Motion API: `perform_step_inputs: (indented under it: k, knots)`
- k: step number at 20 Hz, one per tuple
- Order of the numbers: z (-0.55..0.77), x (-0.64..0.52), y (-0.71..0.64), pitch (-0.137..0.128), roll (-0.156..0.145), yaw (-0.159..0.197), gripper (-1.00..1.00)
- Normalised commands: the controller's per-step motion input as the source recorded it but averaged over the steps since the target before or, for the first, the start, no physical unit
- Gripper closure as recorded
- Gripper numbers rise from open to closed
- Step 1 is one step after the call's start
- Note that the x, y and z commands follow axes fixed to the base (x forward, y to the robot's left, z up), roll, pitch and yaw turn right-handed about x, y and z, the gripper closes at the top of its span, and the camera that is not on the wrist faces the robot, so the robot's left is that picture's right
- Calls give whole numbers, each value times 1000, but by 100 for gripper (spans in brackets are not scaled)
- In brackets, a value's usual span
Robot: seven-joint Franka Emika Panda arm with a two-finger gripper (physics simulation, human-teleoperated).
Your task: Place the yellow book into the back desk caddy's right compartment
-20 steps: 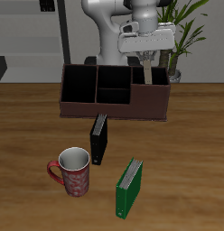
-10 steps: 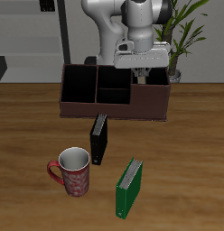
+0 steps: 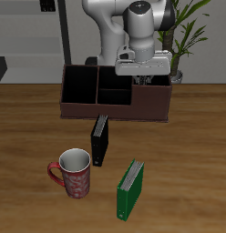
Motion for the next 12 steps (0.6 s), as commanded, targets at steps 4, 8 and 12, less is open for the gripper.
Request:
perform_step_inputs:
  k: [4, 8, 12]
  knots:
    - [47, -20, 16, 7, 1, -3, -100]
    - [64, -17, 3, -4, 7, 20, -100]
    - [117, -29, -65, -14, 2, 16, -100]
